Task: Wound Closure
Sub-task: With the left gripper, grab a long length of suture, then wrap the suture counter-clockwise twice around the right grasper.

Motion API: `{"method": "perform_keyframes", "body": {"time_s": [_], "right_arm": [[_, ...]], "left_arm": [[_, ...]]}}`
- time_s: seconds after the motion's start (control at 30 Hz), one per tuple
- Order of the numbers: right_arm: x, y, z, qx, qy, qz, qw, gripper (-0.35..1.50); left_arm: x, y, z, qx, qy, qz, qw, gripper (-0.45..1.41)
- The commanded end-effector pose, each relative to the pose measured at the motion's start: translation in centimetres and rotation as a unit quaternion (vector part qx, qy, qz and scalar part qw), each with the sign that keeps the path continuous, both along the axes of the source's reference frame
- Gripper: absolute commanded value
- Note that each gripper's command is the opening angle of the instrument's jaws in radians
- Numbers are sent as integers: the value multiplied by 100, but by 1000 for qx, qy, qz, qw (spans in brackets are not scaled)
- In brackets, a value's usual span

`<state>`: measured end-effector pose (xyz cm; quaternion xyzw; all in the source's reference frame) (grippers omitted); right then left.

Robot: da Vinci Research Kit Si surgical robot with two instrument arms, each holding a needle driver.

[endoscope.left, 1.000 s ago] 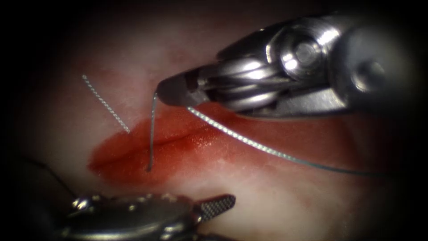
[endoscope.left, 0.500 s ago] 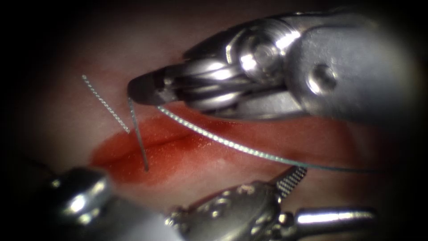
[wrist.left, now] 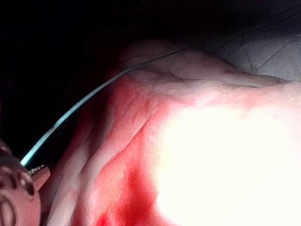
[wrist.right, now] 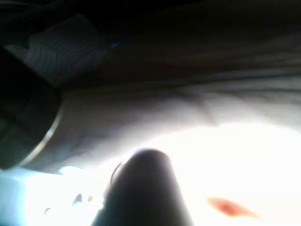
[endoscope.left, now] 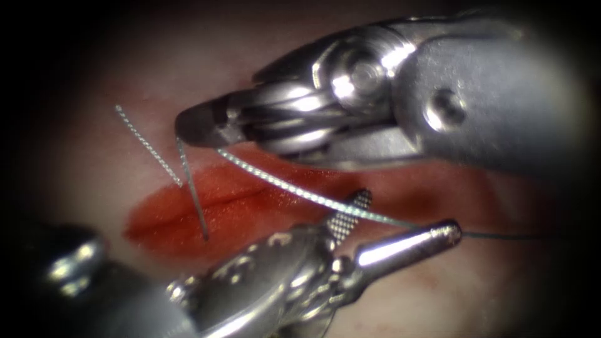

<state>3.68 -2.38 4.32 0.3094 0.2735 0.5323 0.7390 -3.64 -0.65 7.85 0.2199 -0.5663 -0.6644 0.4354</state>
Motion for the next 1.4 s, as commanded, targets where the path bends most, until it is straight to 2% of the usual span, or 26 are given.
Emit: {"method": "perform_keyframes", "body": {"time_s": [0.03,0.13,0.17,0.23,0.27,0.57,0.6,0.63,0.67,0.7,0.73,0.8,0.83,0.9,1.0,1.03,1.1,1.13,1.17,1.2,1.23,1.27,1.3,1.33,1.37,1.4], "right_arm": [[12,8,-7,-3,4,-1,1000,-35],[12,8,-8,-2,5,-2,1000,-35],[12,9,-8,-2,5,-2,1000,-35],[12,9,-9,-2,6,-2,1000,-35],[12,9,-9,-2,7,-3,1000,-35],[10,9,-9,-1,9,-5,1000,-35],[9,10,-10,-1,10,-5,1000,22],[8,11,-10,2,10,-3,1000,49],[6,12,-12,-7,15,-15,1000,93],[4,12,-13,-7,16,-18,1000,94],[4,12,-13,-7,16,-18,1000,94],[-2,11,-17,-7,22,-27,999,89],[-10,11,-22,-6,21,-28,999,93],[-14,11,-24,-6,21,-29,999,96],[-25,13,-28,-4,23,-34,999,88],[-28,13,-28,-4,24,-35,999,77],[-29,13,-26,-6,24,-36,999,46],[-29,10,-22,-13,25,-41,999,25],[-29,10,-22,-13,25,-41,999,25],[-29,8,-20,-16,27,-41,999,19],[-29,4,-16,-23,29,-42,998,7],[-30,3,-13,-29,24,-36,999,-10],[-30,3,-13,-29,24,-36,999,-10],[-30,3,-9,-43,13,-26,999,-35],[-29,5,-6,-49,12,-19,999,-35],[-29,8,0,-82,32,-24,996,-35]], "left_arm": [[-5,12,-2,5,-2,11,1000,9],[-8,10,-1,16,1,22,1000,4],[-9,7,1,36,-11,25,999,-11],[-10,4,3,49,-17,31,998,-17],[-10,3,4,72,-33,32,996,-45],[-9,-2,2,150,-93,61,982,-45],[-9,-11,6,165,-110,100,975,-45],[-7,-19,8,168,-118,133,970,-45],[0,-35,10,178,-128,172,960,-45],[8,-46,11,188,-130,194,954,-45],[8,-46,11,188,-130,194,954,-45],[24,-58,11,216,-137,225,940,-45],[45,-70,10,234,-123,269,926,-45],[56,-72,8,246,-110,277,923,-45],[89,-69,0,256,-36,323,910,-45],[100,-62,-3,266,-6,348,899,-45],[118,-49,-7,247,46,371,894,-45],[139,-33,-8,205,120,392,889,-45],[139,-33,-8,205,120,392,889,-45],[148,-26,-8,182,156,403,883,-45],[165,-14,-7,147,230,434,859,-45],[176,-8,-6,110,272,461,838,-45],[176,-8,-6,110,272,461,838,-45],[193,-1,-4,61,324,508,796,-45],[201,0,-3,44,338,525,780,-45],[215,1,-3,8,352,551,756,-45]]}}
